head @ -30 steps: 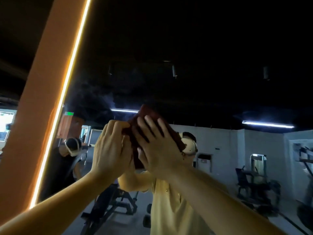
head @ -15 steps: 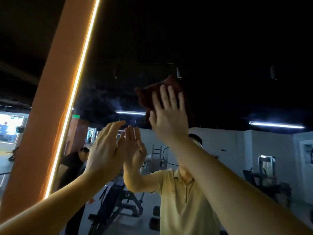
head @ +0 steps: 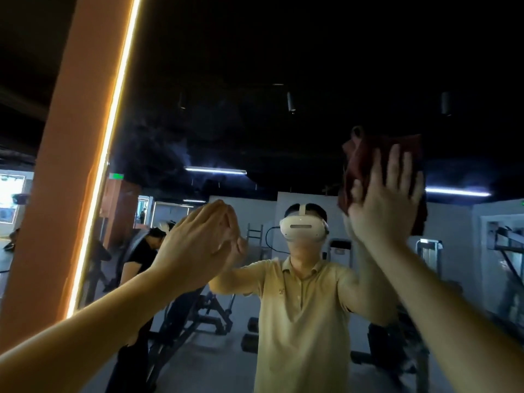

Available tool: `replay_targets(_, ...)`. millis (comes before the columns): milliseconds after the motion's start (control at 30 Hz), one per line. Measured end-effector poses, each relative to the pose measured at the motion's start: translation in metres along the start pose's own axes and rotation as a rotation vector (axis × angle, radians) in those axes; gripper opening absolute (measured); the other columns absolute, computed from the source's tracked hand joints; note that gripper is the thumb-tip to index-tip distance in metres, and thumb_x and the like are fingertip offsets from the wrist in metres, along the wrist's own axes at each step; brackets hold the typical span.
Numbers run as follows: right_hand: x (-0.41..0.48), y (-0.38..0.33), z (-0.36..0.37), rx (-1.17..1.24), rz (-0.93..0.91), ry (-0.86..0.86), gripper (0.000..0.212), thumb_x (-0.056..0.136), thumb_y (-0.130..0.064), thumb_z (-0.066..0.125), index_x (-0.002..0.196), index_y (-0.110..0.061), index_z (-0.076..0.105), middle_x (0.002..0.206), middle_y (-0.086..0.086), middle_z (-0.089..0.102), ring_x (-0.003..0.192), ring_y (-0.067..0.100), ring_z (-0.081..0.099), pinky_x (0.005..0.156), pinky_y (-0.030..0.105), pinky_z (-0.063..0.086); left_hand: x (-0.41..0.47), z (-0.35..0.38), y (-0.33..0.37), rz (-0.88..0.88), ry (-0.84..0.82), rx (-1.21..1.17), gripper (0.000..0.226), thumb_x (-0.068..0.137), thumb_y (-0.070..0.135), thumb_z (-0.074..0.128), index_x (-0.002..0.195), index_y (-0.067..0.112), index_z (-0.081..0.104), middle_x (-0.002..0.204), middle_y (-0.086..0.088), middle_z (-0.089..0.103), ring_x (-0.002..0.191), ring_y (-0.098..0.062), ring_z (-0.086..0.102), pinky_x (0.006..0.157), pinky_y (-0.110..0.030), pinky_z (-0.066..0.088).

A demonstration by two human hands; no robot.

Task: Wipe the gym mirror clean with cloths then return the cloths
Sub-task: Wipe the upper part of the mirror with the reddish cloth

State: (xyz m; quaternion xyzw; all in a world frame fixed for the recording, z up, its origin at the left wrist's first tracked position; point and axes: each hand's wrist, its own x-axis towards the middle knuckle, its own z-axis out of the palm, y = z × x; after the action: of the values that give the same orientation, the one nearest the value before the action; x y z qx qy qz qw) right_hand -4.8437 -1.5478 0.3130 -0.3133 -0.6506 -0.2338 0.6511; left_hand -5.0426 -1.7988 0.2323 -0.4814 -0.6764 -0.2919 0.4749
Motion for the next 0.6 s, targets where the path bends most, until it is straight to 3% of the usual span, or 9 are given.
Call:
replay_targets(67,-0.018,-0.034,0.005,0.030,0.033,0.033,0.064,0.108,-0.042,0.028,0.164,-0.012,0.023,0.172,0.017,0.015,0.160,0.035,0.009,0.128,0.058,0.010,0.002,0.001,0.002,-0.102,0.014,-0.073,0.049,0.100,0.029,0.060,0.144,0.009,0.057,0.141,-0.011,0.064,0.126,-0.030,0.062,0.102,-0.038,0.045)
replay_targets(100,-0.034,-0.053,0.010,0.044,-0.052,0.024,0.064,0.108,-0.042,0.029,0.164,-0.013,0.022,0.172,0.017,0.014,0.161,0.035,0.007,0.128,0.058,0.009,0.002,0.003,0.006,-0.144,0.051,-0.106,0.052,0.100,0.038,0.050,0.143,0.010,0.057,0.141,-0.010,0.063,0.125,-0.029,0.062,0.101,-0.041,0.047)
replay_targets(167,-0.073,-0.080,0.016,0.082,-0.370,-0.077,0.064,0.107,-0.043,0.033,0.164,-0.015,0.023,0.173,0.015,0.016,0.161,0.032,0.005,0.129,0.056,0.006,0.003,0.011,0.025,-0.137,0.126,-0.173,0.060,0.098,0.044,0.035,0.142,0.010,0.057,0.142,-0.009,0.059,0.126,-0.028,0.058,0.099,-0.044,0.048)
replay_targets(233,-0.097,-0.069,0.016,0.085,-0.726,-0.188,0.065,0.105,-0.044,0.038,0.164,-0.018,0.027,0.173,0.012,0.019,0.162,0.029,0.005,0.130,0.053,0.003,0.005,0.026,0.048,-0.066,0.151,-0.202,0.059,0.100,0.040,0.032,0.145,0.009,0.055,0.149,-0.011,0.054,0.133,-0.028,0.051,0.106,-0.045,0.045)
replay_targets(300,-0.088,-0.028,0.011,0.068,-0.882,-0.207,0.065,0.105,-0.044,0.040,0.164,-0.021,0.029,0.173,0.008,0.019,0.161,0.027,0.008,0.131,0.050,0.003,0.014,0.044,0.072,-0.016,0.170,-0.196,0.055,0.102,0.030,0.036,0.150,0.006,0.051,0.156,-0.012,0.048,0.143,-0.027,0.042,0.115,-0.045,0.038)
replay_targets(367,-0.059,0.023,0.003,0.015,-0.773,-0.179,0.065,0.105,-0.047,0.037,0.164,-0.021,0.028,0.173,0.008,0.018,0.161,0.027,0.010,0.130,0.051,0.008,0.028,0.059,0.100,0.003,0.165,-0.152,0.055,0.104,0.026,0.046,0.154,0.005,0.046,0.163,-0.014,0.041,0.152,-0.028,0.033,0.124,-0.046,0.029)
replay_targets(433,-0.022,0.080,-0.010,-0.060,-0.563,-0.156,0.066,0.106,-0.050,0.031,0.165,-0.020,0.025,0.174,0.009,0.016,0.161,0.027,0.010,0.129,0.053,0.012,0.041,0.074,0.127,-0.023,0.118,-0.062,0.063,0.105,0.037,0.049,0.158,0.004,0.039,0.168,-0.016,0.032,0.158,-0.030,0.023,0.129,-0.048,0.021)
replay_targets(600,0.011,0.190,-0.032,-0.101,-0.003,-0.091,0.069,0.107,-0.051,0.021,0.165,-0.015,0.024,0.174,0.011,0.014,0.161,0.030,0.011,0.129,0.053,0.011,0.040,0.095,0.153,-0.053,0.109,0.060,0.085,0.106,0.061,0.023,0.166,0.001,0.009,0.174,-0.019,0.004,0.163,-0.031,-0.003,0.132,-0.046,0.004)
